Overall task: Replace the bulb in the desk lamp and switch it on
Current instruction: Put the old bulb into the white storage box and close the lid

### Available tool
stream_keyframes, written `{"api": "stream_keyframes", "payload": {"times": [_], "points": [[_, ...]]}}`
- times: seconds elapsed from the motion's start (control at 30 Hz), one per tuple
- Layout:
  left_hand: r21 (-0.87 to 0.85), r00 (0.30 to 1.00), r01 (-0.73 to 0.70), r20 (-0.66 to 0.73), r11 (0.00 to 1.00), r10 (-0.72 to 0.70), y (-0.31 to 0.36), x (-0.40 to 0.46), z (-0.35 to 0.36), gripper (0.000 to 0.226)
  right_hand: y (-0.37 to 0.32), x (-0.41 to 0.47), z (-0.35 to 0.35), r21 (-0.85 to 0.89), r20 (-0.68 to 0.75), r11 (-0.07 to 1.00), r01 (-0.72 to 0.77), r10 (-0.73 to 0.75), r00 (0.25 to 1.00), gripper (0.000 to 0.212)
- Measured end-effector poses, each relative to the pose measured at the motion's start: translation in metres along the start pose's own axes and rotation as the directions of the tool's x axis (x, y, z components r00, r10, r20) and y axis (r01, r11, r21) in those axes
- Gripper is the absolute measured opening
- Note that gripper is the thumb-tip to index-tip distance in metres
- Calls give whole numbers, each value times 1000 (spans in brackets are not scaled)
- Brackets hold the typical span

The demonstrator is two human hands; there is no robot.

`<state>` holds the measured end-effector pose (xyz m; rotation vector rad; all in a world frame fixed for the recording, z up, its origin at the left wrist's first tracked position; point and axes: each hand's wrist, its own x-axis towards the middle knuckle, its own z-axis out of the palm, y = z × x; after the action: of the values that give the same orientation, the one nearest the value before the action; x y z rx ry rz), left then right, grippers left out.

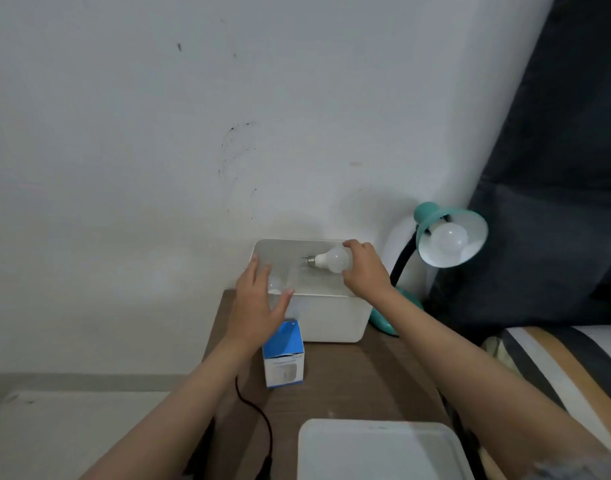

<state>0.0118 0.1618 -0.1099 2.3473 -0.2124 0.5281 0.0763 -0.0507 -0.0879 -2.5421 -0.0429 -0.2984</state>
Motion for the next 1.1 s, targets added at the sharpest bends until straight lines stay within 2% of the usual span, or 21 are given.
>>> {"api": "stream_keyframes", "payload": {"times": [0.1, 0.17, 0.27, 0.43, 0.5, 0.63, 0.7, 0.77, 0.87, 1.03, 1.1], "points": [[-41, 996, -82, -49, 996, 80, 22, -37, -4, 54, 4, -44, -17, -15, -77, 996, 93, -94, 993, 51], [-83, 996, -87, -27, 993, 85, 30, -68, -1, 49, 11, -79, -26, -28, -69, 993, 118, -119, 990, 48], [-116, 998, -21, 50, 993, 27, 35, -116, 4, 44, 27, -135, -31, -104, 48, 990, 100, -95, 994, 48], [-97, 973, 136, 199, 986, -115, 39, -189, 9, 46, 65, -230, -26, -211, 253, 977, 16, 39, 967, 51], [-32, 937, 215, 289, 976, -197, 37, -215, 13, 46, 81, -263, -22, -272, 315, 961, -57, 145, 938, 59], [128, 823, 339, 440, 932, -360, 34, -251, 23, 58, 102, -314, -14, -373, 348, 902, -218, 354, 868, 70], [193, 767, 330, 516, 924, -382, 38, -261, 26, 57, 106, -328, -10, -386, 370, 887, -253, 400, 839, 71], [239, 741, 276, 565, 931, -364, 44, -266, 28, 51, 104, -335, -7, -374, 367, 883, -283, 421, 829, 72], [242, 750, 261, 559, 934, -354, 53, -270, 32, 48, 98, -336, -6, -348, 329, 880, -323, 437, 837, 75], [234, 761, 351, 492, 907, -422, 64, -268, 33, 43, 96, -336, -4, -257, 288, 900, -352, 419, 861, 66], [217, 772, 381, 461, 899, -438, 66, -264, 26, 42, 95, -335, -8, -231, 270, 909, -346, 402, 875, 71]]}}
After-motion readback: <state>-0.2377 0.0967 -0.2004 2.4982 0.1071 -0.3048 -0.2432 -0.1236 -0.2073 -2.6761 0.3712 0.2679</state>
